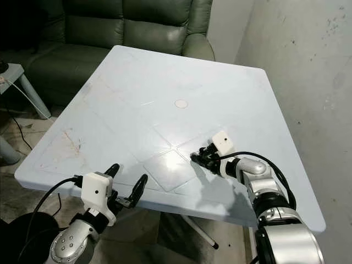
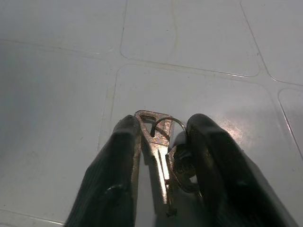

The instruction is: Hang keys on a hook

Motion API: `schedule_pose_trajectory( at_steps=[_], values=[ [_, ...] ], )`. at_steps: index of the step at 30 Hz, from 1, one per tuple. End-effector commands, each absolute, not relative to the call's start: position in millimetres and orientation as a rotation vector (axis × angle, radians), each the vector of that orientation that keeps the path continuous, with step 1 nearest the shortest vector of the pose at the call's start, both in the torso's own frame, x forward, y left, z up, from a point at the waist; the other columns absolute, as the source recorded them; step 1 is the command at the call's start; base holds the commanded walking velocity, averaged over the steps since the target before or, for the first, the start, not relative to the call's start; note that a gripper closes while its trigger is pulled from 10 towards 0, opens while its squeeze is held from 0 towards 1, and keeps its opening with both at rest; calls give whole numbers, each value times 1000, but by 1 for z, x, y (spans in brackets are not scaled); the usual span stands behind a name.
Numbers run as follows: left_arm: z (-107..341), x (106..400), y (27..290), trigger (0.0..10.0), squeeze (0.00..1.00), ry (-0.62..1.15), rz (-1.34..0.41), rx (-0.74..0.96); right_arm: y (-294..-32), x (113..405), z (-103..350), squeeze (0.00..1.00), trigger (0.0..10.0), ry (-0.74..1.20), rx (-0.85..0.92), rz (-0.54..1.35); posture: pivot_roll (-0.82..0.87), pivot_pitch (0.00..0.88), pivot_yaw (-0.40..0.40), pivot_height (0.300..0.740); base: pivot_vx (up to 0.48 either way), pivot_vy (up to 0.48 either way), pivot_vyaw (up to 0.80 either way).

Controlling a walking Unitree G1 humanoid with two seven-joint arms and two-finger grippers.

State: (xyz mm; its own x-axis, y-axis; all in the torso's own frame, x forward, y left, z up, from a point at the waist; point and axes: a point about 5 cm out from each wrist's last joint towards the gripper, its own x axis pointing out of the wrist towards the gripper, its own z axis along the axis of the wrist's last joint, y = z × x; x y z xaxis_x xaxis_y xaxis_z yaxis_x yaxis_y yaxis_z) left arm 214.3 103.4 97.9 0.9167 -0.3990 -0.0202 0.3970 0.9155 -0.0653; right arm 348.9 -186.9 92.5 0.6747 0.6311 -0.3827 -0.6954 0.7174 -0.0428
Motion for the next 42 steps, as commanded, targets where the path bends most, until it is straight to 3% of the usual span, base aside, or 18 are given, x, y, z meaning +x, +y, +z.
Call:
schedule_pose_trajectory(
  at_steps=[1,27,29,30,31,37,42],
  values=[
    [102,215,103,10000,0,21,-411,-49,-192,352,99,0,0,348,-204,748,97,66,-84,740,0,0,0],
    [102,216,101,10000,0,16,-414,-47,-192,354,104,0,0,318,-228,758,97,58,-86,740,0,0,0],
    [102,216,101,10000,0,16,-414,-47,-193,355,106,0,2314,305,-219,748,97,58,-85,740,0,0,0],
    [102,216,101,10000,0,16,-414,-47,-193,355,106,0,2314,305,-219,748,97,58,-85,740,0,0,0],
    [102,216,101,10000,0,17,-414,-46,-193,356,108,0,0,291,-214,743,97,58,-85,740,0,0,0],
    [102,218,102,10000,0,14,-413,-45,-196,365,127,0,0,147,-148,636,95,54,-82,740,0,0,0],
    [103,221,102,10000,0,8,-406,-37,-199,374,150,0,0,-9,31,524,91,43,-78,740,0,0,0]
  ],
)
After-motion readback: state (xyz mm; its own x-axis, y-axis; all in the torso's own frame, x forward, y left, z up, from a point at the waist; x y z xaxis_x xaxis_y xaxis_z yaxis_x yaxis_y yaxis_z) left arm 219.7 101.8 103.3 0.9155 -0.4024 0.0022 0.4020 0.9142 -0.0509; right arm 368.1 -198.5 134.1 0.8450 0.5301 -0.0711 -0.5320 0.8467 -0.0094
